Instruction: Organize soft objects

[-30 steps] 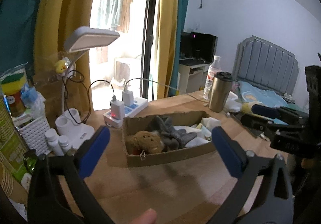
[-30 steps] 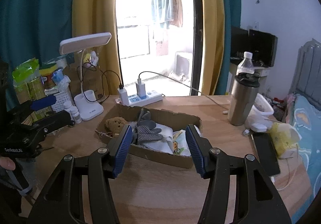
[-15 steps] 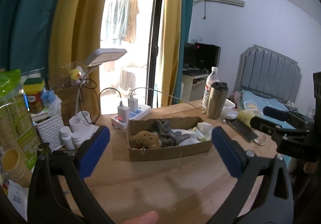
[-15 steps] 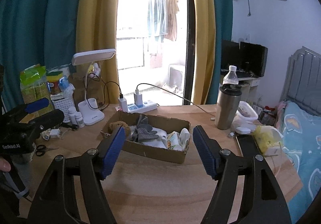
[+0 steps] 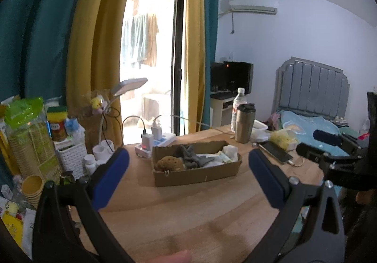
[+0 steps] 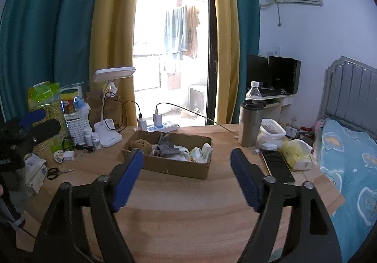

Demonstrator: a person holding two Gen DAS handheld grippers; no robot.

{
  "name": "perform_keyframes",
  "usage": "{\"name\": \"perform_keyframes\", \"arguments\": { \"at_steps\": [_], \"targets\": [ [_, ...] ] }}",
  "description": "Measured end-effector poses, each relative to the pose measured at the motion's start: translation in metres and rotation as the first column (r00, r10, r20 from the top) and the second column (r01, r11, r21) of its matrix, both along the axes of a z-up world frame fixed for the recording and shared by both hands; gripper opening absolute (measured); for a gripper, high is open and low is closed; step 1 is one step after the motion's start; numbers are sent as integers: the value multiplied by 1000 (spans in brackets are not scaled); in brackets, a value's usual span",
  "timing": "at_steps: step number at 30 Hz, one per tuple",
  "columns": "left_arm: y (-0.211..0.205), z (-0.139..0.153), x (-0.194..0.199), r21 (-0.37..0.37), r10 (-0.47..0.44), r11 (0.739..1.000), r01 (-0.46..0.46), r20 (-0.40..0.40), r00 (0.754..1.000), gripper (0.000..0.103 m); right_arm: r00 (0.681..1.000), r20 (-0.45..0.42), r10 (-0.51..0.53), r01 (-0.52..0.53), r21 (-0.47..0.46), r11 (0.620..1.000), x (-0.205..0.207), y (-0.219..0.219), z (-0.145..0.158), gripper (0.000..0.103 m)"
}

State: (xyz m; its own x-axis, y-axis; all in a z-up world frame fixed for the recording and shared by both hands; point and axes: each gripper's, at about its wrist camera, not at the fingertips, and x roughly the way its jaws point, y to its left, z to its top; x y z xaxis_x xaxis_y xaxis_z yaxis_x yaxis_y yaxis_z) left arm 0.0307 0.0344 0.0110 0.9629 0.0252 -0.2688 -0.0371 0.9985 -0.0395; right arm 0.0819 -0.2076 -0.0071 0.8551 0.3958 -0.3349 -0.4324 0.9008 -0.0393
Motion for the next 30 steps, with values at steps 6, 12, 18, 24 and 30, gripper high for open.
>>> {"name": "perform_keyframes", "arguments": {
  "at_steps": [6, 12, 18, 24, 30],
  "targets": [
    [-10, 11, -21, 1, -22, 1000, 22, 38, 999, 102, 999, 46, -16, 15, 14, 1000, -19, -10, 10, 84],
    [-18, 18, -26, 0, -36, 999, 36, 48, 998, 102, 997, 68, -30, 28, 19, 999, -26, -16, 17, 84],
    [-24, 20, -26, 9, -53, 999, 53, 48, 997, 102, 996, 76, -41, 39, 25, 999, -29, -20, 20, 84],
    [-25, 20, -26, 9, -54, 999, 54, 47, 997, 102, 995, 84, -48, 45, 34, 998, -31, -22, 22, 84],
    [-26, 20, -24, 6, -55, 998, 55, 43, 998, 102, 995, 86, -49, 46, 34, 998, -31, -22, 22, 84]
  ]
}}
